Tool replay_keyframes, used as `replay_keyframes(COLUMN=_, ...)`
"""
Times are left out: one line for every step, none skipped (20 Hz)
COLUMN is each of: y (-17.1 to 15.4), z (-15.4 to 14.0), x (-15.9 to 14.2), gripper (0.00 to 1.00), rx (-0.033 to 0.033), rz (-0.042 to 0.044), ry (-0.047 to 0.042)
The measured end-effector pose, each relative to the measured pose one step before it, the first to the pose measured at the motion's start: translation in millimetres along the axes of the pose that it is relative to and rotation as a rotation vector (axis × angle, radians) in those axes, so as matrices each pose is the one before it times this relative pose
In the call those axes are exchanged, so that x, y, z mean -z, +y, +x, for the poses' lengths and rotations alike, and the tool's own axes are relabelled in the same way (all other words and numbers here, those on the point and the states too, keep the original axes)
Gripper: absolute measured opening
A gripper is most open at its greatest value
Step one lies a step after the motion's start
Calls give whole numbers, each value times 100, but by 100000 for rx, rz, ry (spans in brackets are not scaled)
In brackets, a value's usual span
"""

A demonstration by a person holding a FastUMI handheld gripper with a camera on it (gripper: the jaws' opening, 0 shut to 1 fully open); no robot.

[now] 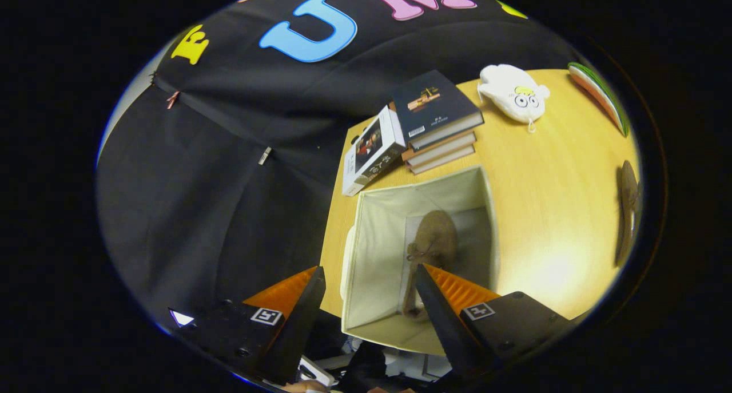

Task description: Open the storage box then place both shoes into the box .Put the left shoe in first, then the right shoe, with the right side of both shoes facing outward in a uniform manner.

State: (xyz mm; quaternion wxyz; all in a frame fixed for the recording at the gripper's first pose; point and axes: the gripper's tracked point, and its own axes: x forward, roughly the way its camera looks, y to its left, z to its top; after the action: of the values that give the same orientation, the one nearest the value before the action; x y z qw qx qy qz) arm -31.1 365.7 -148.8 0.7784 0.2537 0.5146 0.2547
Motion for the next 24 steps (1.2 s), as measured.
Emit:
replay_keyframes(y=-1535, z=-1568, x=-790, gripper=98, rx=1811, rz=-2686, ry=-2729)
replay_keyframes(y=-2007, z=-2305, x=-977, gripper=98, rx=2974, rz=-2709, ry=-2684)
replay_keyframes(y=-2126, z=-1550, x=-785, gripper=98, rx=3572, rz=-2782, ry=-2669)
replay_keyframes(y=-2326, z=-1288, x=-593, gripper=98, rx=4062, rz=-2508, ry=-2474)
replay_keyframes(y=-2342, z=-550, x=-368, gripper=98, rx=4303, rz=-2531, ry=-1910)
replay_keyframes(y=-2731, z=-855, x=-141, gripper=98, rx=4901, rz=-2551, ry=-1478)
replay_keyframes(y=-2757, z=-677, x=41, gripper=98, rx=4819, rz=-2145, ry=-1124)
replay_keyframes(y=-2843, z=-456, x=300, gripper=98, rx=4933, rz=-950, ry=190)
replay_keyframes(y=-2184, z=-359, x=418, gripper=98, rx=3166, rz=257, ry=470)
replay_keyframes(y=-2319, z=-210, x=509, gripper=98, rx=2760, rz=1015, ry=1277)
replay_keyframes(y=-2223, z=-308, x=550, gripper=98, rx=2733, rz=1346, ry=1376)
replay_keyframes(y=-2365, z=-126, x=411, gripper=98, rx=2919, rz=1180, ry=832)
replay_keyframes(y=-2448, z=60, x=291, gripper=98, rx=3036, rz=619, ry=357)
replay_keyframes(y=-2390, z=244, x=311, gripper=99, rx=3231, rz=-173, ry=432)
replay_keyframes(y=-1855, z=-165, x=439, gripper=98, rx=2594, rz=-513, ry=809)
replay_keyframes(y=-2167, z=366, x=389, gripper=99, rx=1925, rz=-1114, ry=829)
replay_keyframes(y=-2040, z=424, x=481, gripper=98, rx=1955, rz=-1516, ry=1329)
replay_keyframes(y=-1775, z=487, x=341, gripper=98, rx=1345, rz=-1596, ry=1034)
replay_keyframes(y=-1397, z=765, x=549, gripper=98, rx=1158, rz=-1710, ry=1629)
replay_keyframes(y=-985, z=1147, x=442, gripper=98, rx=505, rz=-1847, ry=2151)
replay_keyframes(y=-720, z=742, x=526, gripper=99, rx=79, rz=-931, ry=1947)
replay_keyframes(y=-795, z=904, x=522, gripper=99, rx=-455, rz=-935, ry=2264)
replay_keyframes(y=-661, z=895, x=500, gripper=99, rx=-855, rz=-992, ry=2240)
replay_keyframes(y=-428, z=1006, x=317, gripper=99, rx=-956, rz=-1456, ry=1398)
